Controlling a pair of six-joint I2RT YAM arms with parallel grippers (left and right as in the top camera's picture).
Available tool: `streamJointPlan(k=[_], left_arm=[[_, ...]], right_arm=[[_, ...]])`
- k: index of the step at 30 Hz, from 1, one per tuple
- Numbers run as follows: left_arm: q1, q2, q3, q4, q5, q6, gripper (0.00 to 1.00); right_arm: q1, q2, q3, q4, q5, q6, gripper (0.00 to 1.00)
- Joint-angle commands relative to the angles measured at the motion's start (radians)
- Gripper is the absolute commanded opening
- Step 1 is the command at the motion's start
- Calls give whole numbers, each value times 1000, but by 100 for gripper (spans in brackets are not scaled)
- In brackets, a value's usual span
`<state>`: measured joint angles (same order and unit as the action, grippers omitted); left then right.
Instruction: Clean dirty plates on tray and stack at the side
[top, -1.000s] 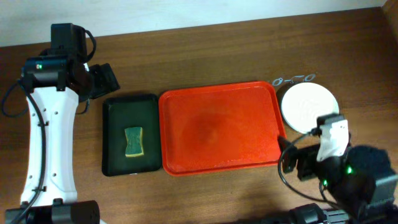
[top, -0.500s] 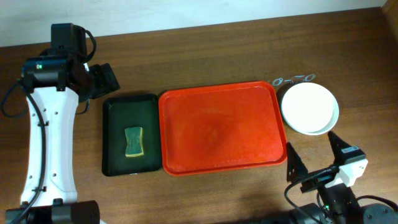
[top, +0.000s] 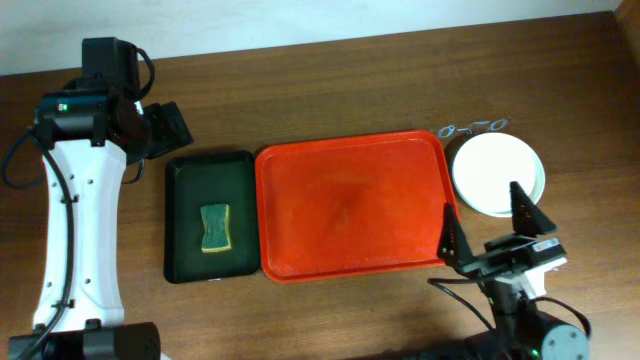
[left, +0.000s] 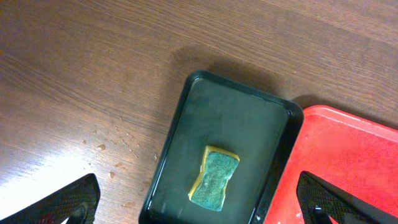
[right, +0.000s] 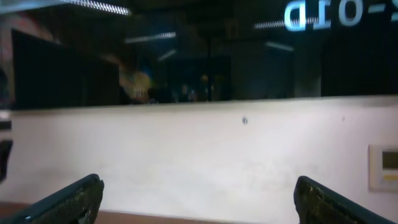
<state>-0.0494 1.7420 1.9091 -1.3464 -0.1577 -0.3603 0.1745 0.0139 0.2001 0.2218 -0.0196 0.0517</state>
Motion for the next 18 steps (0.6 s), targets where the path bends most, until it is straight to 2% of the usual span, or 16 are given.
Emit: streamJointPlan(k=[1, 5, 13, 18], left_arm=[[0, -7, 10, -2, -4, -10, 99], [0, -7, 10, -2, -4, -10, 99], [0, -7, 10, -2, -4, -10, 99], [0, -7, 10, -1, -4, -10, 99]], right_arm=[[-19, -10, -102, 30, -7, 10, 99], [-39, -10, -180, 30, -6, 8, 98], [-39, -10, -195, -306, 5, 4, 99], [-39, -10, -195, -301, 11, 4, 99]])
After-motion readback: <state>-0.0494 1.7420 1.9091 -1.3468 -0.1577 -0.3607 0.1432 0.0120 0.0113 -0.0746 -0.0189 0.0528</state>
